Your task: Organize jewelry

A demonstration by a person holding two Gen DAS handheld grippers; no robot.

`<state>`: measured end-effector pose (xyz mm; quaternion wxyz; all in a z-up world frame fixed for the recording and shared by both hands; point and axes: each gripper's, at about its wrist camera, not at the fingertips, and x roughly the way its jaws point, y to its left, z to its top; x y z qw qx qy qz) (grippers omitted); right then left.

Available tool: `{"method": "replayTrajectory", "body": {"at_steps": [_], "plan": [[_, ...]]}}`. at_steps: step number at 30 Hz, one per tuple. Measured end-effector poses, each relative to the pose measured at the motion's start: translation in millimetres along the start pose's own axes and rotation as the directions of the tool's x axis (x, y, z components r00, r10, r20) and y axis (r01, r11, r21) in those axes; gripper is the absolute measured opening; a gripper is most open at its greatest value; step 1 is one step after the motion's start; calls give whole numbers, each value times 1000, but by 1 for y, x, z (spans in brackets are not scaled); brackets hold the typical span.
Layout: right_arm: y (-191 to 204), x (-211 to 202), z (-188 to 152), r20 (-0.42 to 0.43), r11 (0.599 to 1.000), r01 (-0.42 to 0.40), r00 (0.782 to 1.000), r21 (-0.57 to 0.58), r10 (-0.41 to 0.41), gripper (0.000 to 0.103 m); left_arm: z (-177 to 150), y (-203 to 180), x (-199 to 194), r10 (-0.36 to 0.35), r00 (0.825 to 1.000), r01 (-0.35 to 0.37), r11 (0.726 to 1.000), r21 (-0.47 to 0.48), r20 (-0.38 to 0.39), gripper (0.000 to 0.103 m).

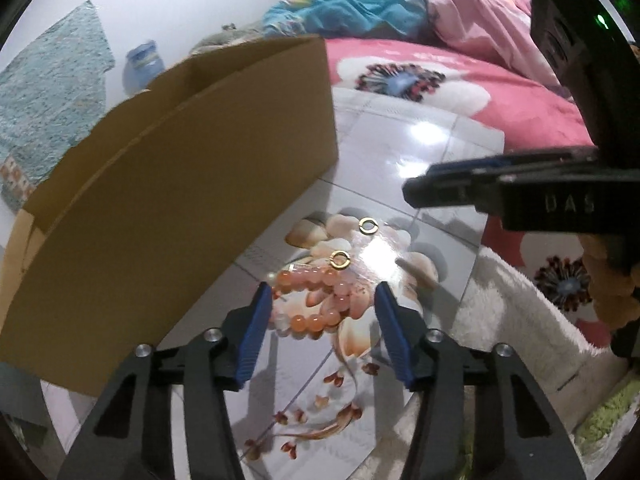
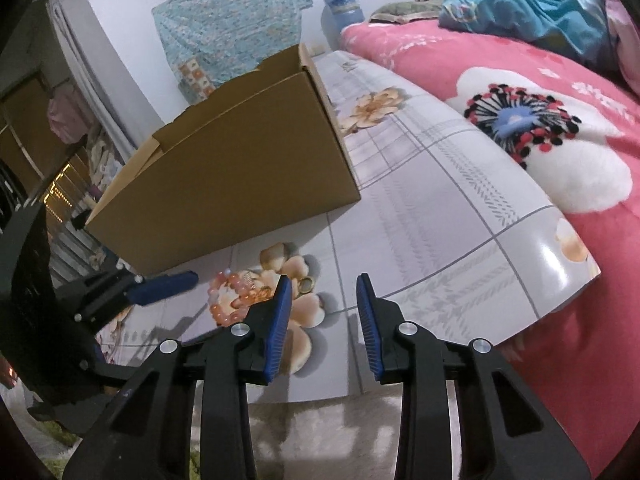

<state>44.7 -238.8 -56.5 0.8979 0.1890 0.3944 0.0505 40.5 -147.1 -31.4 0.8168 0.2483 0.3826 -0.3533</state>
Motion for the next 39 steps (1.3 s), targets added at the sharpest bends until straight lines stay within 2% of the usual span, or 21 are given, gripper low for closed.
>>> {"method": "replayTrajectory", "body": {"at_steps": [5, 8, 16, 17, 18, 24, 28, 33, 39], "plan": [[-5, 4, 2, -3, 1000, -15, 1000, 18, 15, 31, -1, 3, 11, -31, 999, 31, 1000, 5, -41, 25], [-7, 4, 3, 0, 999, -22, 1000, 24, 22, 31, -2, 7, 12, -57, 997, 56, 998, -12, -45, 22], [-9, 2, 5, 7, 999, -23, 1000, 27, 23, 31, -1, 14, 13, -102, 993, 99, 994, -49, -54, 21], [-9, 1, 5, 8, 999, -22, 1000, 27, 22, 31, -1, 15, 13, -99, 994, 96, 994, -54, -52, 12], [-9, 1, 5, 10, 999, -20, 1000, 29, 20, 31, -1, 17, 13, -101, 994, 98, 993, -61, -50, 10], [-7, -5, 5, 19, 1000, 0, 1000, 25, 0, 30, -6, 39, 1, -148, 989, 147, 975, -166, 6, 9], [-4, -8, 6, 25, 1000, 9, 1000, 22, -10, 30, -13, 57, -15, -147, 988, 153, 962, -226, 44, 9], [1, -7, 6, 20, 1000, 9, 1000, 7, -9, 30, -31, 73, -26, -113, 993, 117, 958, -262, 31, 9], [6, -3, 4, 7, 1000, 10, 1000, -3, -10, 30, -58, 99, -33, -63, 998, 53, 935, -350, -19, 10]]}}
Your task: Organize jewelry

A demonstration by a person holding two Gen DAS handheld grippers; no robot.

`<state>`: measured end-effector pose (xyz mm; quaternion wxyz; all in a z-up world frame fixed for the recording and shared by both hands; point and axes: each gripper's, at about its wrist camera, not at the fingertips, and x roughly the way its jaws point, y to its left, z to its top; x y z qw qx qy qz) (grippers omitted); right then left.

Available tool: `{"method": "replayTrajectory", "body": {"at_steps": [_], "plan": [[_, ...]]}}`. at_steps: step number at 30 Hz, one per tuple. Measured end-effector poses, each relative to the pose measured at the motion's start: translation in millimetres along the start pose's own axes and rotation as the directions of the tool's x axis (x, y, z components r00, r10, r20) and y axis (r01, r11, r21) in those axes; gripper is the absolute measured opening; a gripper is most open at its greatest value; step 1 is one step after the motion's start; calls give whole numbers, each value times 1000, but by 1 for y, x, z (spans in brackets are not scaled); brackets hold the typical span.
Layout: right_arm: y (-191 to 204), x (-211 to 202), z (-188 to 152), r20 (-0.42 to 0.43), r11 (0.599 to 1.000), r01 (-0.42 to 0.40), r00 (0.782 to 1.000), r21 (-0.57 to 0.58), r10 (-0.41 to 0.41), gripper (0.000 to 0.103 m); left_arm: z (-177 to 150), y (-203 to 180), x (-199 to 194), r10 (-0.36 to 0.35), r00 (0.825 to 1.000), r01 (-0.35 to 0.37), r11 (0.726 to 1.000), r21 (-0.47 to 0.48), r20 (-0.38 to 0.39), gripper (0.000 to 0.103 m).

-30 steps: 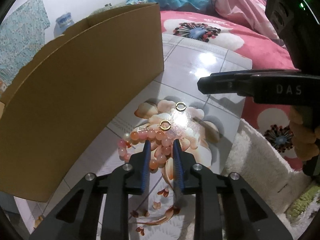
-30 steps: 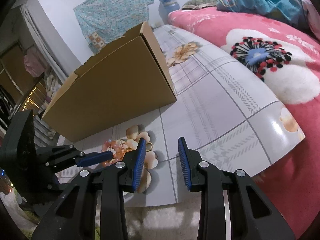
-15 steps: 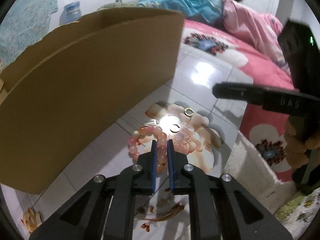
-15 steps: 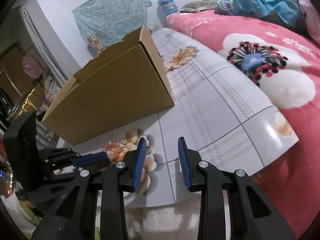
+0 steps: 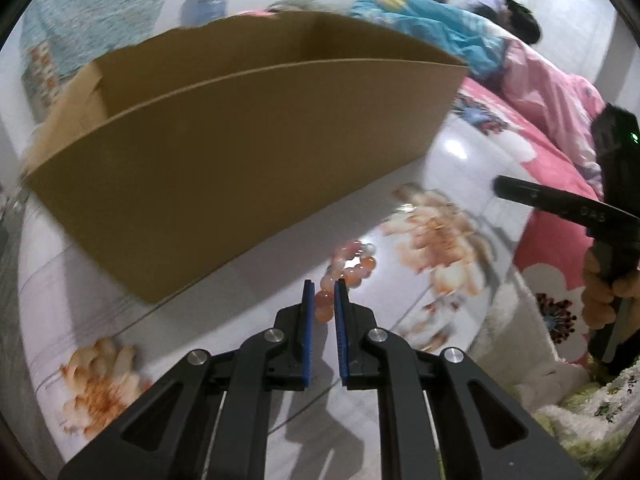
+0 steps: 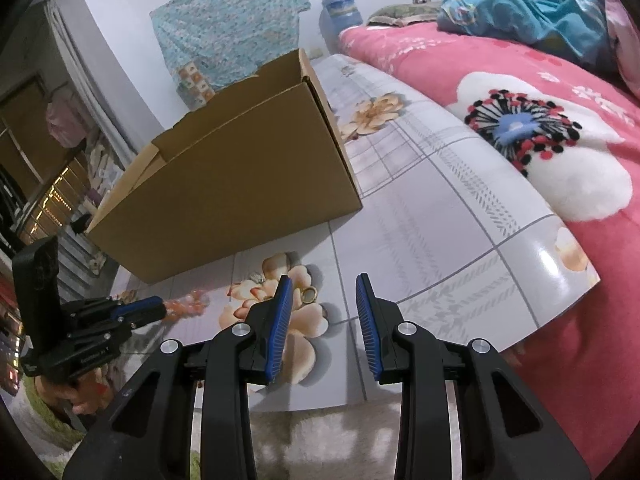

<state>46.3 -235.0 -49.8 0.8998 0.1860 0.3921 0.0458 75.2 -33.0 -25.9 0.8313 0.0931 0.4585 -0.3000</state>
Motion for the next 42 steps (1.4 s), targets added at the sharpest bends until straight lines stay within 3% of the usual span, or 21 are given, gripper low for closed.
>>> {"method": "replayTrajectory", "body": {"at_steps": [3, 5, 10, 12, 19, 24, 30, 37, 42], "plan": [[0, 4, -1, -13, 1000, 6, 1000, -6, -6, 30, -2, 13, -4, 26, 1000, -26, 998, -55, -5, 13], [0, 5, -2, -20, 1000, 12, 1000, -12, -12, 30, 0, 15, -9, 30, 999, -29, 997, -75, 11, 22], [0, 7, -5, -27, 999, 31, 999, -31, -32, 30, 9, -3, -13, 31, 998, -30, 999, -24, 55, 38], [0, 7, -6, -25, 999, 37, 999, -33, -37, 30, 15, -17, -10, 1, 998, -1, 1000, 11, 69, 38], [-4, 9, -5, -11, 998, 48, 999, -37, -48, 30, 33, -64, 23, -96, 995, 93, 990, 109, 19, 38], [-6, 11, -5, -8, 998, 50, 999, -36, -51, 30, 40, -83, 52, -113, 993, 117, 986, 116, -42, 38], [-8, 13, -5, -6, 998, 51, 999, -37, -51, 30, 45, -98, 63, -81, 996, 86, 984, 156, -33, 37], [-9, 13, -5, 0, 997, 53, 999, -51, -53, 30, 44, -115, 67, -11, 1000, 12, 970, 243, -6, 20], [-10, 14, -3, 2, 997, 50, 999, -52, -50, 30, 44, -117, 67, -4, 1000, 4, 963, 270, 0, 12]]}}
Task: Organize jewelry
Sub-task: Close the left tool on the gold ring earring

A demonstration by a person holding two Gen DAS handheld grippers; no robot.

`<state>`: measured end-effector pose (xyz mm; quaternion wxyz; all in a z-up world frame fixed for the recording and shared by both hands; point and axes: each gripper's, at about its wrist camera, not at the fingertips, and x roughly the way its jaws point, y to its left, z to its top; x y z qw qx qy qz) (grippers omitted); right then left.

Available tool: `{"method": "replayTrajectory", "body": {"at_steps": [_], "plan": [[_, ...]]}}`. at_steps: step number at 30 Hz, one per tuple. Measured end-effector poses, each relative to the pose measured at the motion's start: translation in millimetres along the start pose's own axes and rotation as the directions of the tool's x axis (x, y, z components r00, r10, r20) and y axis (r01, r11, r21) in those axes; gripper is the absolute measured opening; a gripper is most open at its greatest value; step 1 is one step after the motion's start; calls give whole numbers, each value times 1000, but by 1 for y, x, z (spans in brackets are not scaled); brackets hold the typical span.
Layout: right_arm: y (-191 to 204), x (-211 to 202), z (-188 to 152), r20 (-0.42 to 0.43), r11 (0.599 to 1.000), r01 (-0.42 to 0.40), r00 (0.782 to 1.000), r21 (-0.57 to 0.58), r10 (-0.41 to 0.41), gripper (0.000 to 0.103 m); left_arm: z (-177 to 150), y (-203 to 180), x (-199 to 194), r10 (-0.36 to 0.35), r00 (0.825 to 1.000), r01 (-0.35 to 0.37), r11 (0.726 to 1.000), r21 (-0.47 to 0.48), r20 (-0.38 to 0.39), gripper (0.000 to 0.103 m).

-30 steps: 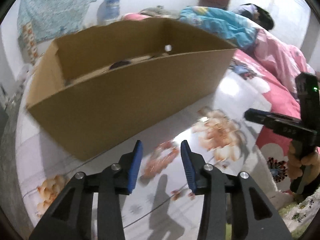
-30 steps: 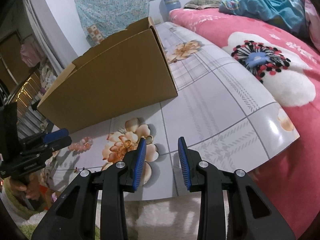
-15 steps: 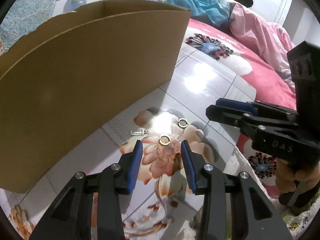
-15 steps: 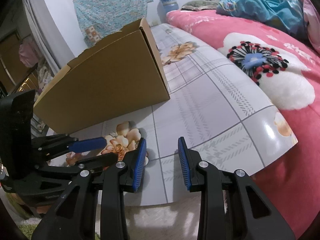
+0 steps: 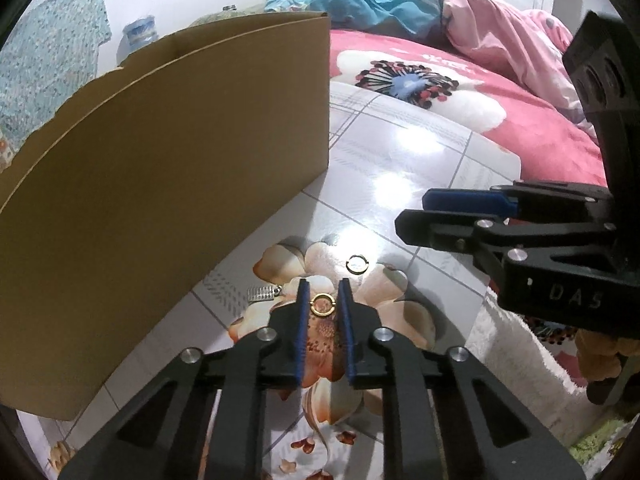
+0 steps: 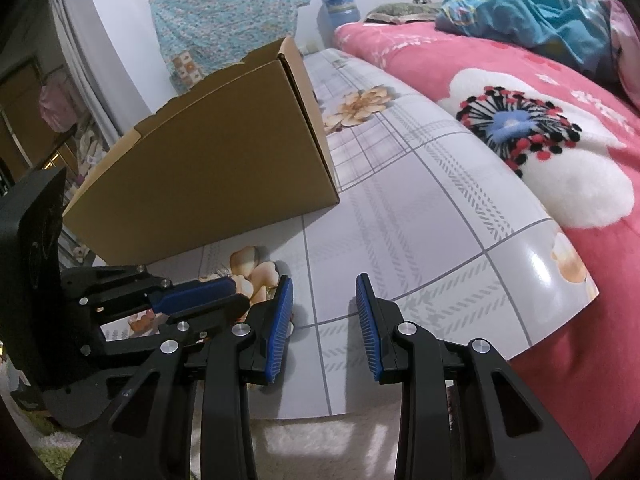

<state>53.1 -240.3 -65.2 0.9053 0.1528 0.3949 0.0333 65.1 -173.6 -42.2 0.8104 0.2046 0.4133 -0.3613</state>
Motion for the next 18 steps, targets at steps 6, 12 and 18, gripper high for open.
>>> {"method": "replayTrajectory", "body": {"at_steps": [6, 12, 18], "plan": [[0, -2, 1, 7, 1000, 0, 1000, -2, 0, 30, 1, 0, 0, -5, 1000, 5, 1000, 2, 3, 12], [0, -1, 2, 7, 1000, 4, 1000, -7, -4, 30, -1, 4, -3, -16, 1000, 16, 1000, -12, 8, 12], [12, -1, 2, 11, 998, -3, 1000, -70, 4, 30, -2, 14, -13, -4, 1000, 5, 999, -35, 25, 12]]}}
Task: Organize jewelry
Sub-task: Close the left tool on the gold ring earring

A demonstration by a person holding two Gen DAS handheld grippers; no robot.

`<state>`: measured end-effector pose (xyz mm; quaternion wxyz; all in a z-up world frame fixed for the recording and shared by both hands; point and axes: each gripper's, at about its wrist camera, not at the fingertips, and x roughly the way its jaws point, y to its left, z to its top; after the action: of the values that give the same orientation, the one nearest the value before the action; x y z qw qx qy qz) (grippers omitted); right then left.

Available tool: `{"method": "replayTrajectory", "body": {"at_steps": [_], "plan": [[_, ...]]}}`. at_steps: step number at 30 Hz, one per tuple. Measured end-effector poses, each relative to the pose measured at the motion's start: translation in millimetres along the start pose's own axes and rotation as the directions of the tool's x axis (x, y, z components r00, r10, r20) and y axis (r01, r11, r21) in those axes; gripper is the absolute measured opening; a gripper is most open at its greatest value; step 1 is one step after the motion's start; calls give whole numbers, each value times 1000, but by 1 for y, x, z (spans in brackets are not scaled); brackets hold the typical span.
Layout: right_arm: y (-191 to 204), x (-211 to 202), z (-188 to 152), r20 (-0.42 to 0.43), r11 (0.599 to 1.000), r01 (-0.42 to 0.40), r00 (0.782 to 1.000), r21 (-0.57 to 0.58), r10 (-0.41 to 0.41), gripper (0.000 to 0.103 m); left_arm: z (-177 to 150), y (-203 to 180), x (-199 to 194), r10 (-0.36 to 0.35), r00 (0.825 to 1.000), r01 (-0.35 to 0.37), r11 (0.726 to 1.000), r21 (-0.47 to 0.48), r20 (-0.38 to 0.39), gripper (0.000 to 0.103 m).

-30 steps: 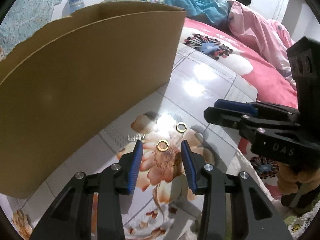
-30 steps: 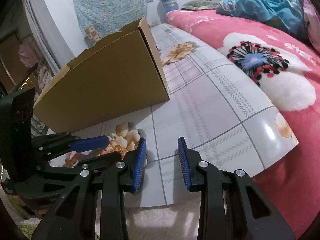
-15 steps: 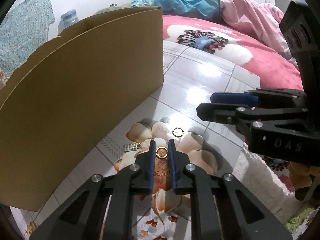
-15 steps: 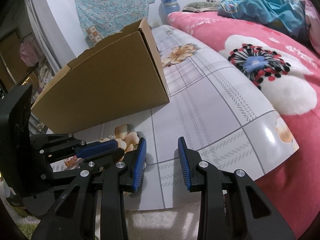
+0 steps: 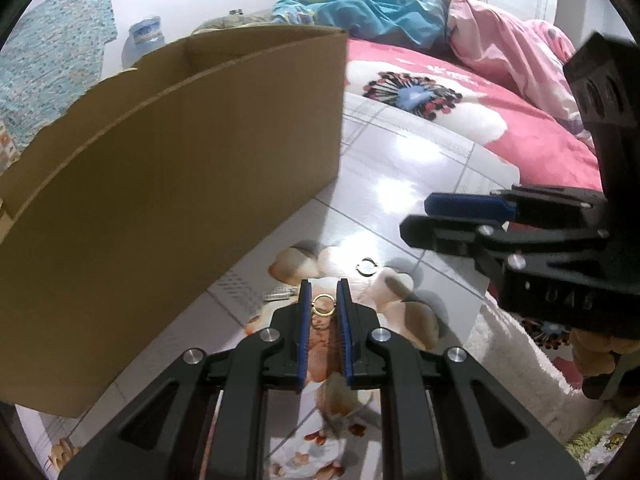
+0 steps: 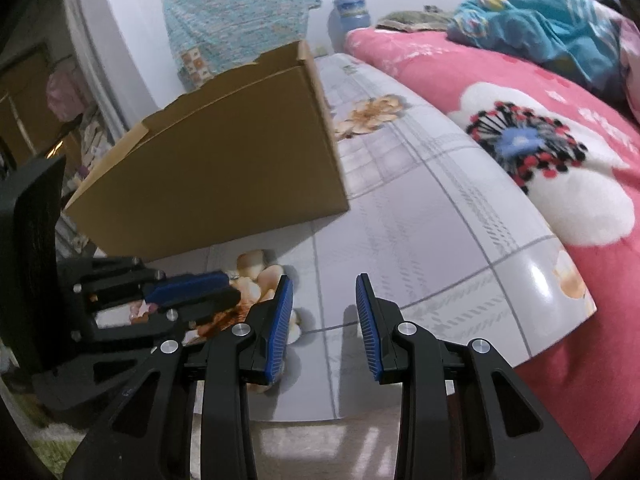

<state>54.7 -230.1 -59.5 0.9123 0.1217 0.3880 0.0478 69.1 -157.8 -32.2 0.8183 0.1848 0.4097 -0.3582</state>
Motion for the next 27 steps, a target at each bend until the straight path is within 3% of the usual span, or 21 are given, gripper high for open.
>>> {"method": "replayTrajectory", "body": {"at_steps": [5, 11, 16, 24, 27], "plan": [[23, 9, -1, -12, 993, -6, 1000, -120, 5, 30, -2, 17, -9, 30, 1000, -29, 999, -45, 9, 12], [37, 27, -3, -43, 981, 6, 999, -196, -15, 19, -5, 29, -15, 46, 999, -45, 996, -76, 15, 12], [40, 29, -4, -39, 972, 44, 998, -230, -54, 10, -5, 31, -16, 44, 999, -43, 996, -84, 17, 12], [38, 29, -7, -32, 971, 48, 998, -235, -57, 8, -5, 32, -16, 41, 999, -39, 995, -86, 23, 12], [39, 27, -7, -35, 973, 39, 998, -226, -48, 0, -5, 33, -17, 42, 999, -40, 996, -86, 23, 12]]}}
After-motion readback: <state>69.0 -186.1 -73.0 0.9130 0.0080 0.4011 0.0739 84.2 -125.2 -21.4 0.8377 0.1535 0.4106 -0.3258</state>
